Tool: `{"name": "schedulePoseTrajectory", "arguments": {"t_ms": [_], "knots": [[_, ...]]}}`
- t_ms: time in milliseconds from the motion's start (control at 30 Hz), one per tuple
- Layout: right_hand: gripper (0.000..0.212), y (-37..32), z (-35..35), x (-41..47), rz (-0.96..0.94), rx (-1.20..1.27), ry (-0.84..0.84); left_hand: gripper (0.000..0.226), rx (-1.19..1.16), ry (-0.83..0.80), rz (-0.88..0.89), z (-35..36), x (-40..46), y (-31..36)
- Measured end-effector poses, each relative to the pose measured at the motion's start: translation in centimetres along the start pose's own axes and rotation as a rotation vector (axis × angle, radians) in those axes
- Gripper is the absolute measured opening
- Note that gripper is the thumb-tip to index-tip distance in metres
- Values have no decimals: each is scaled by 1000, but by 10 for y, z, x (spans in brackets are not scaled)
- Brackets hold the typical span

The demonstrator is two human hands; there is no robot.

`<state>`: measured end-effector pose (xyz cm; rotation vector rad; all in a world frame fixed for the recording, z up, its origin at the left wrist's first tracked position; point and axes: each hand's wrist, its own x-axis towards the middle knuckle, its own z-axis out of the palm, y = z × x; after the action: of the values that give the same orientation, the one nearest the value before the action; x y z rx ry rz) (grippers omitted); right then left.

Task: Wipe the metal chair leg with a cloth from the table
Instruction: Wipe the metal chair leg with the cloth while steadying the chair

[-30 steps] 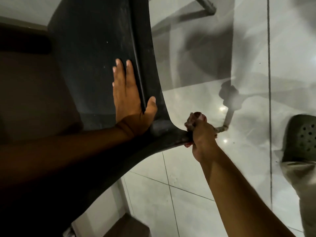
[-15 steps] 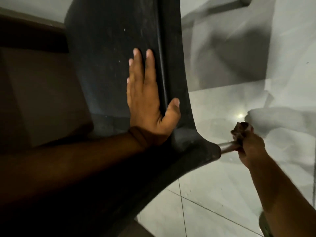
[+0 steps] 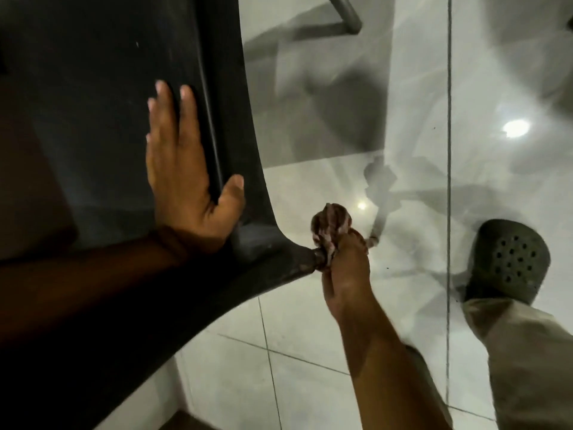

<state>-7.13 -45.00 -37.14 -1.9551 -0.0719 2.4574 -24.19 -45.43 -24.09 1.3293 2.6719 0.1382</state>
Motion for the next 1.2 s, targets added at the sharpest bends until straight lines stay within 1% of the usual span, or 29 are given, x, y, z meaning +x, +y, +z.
{"name": "schedulePoseTrajectory", "arguments": {"t_ms": [33, 67, 133, 200, 267, 367, 400, 500, 600, 667, 767, 833, 867, 933, 1000, 1033, 1133, 1200], "knots": [[29, 0, -5, 11, -10, -2, 5, 93, -4, -5, -14, 0, 1, 1], [26, 0, -11, 26, -44, -20, 4, 93, -12, -9, -16, -1, 1, 1], [29, 4, -25, 60, -90, -41, 10, 93, -15, -16, -2, 0, 0, 1], [29, 6, -40, 93, -68, -50, 8, 93, -24, -25, 18, 0, 1, 0], [30, 4, -55, 117, -39, -88, -46, 92, -27, -25, 27, -2, 1, 0], [29, 1, -73, 147, 28, -297, -30, 92, -29, -38, 32, -2, -1, 1], [28, 2, -76, 151, 41, -319, -24, 91, -29, -39, 37, -2, -1, 1], [28, 6, -74, 148, 51, -268, -7, 91, -37, -45, 39, -3, 0, 2], [20, -2, -57, 121, 58, -335, 5, 93, -49, -50, 14, -4, 0, 5], [24, -7, -43, 85, 30, -377, -5, 94, -50, -61, -16, -7, -1, 7], [27, -8, -24, 15, -45, -311, -121, 94, -45, -80, -34, -10, -3, 9], [21, -11, -11, -17, 12, -228, -182, 94, -42, -81, -41, -11, -3, 11], [21, -10, -8, -26, 39, -190, -198, 94, -44, -83, -45, -12, -3, 11], [22, -7, -9, -25, -2, -155, -195, 93, -47, -89, -51, -11, -4, 9], [32, -4, -16, -12, -108, -202, -197, 93, -43, -86, -44, -9, -4, 7], [30, -2, -20, 0, -128, -246, -188, 93, -41, -79, -43, -8, -3, 6], [15, -1, -35, 51, -102, -337, -118, 93, -50, -65, -45, -7, -3, 5], [23, 0, -48, 92, -117, -380, -103, 93, -30, -62, -39, -7, -3, 2]]}}
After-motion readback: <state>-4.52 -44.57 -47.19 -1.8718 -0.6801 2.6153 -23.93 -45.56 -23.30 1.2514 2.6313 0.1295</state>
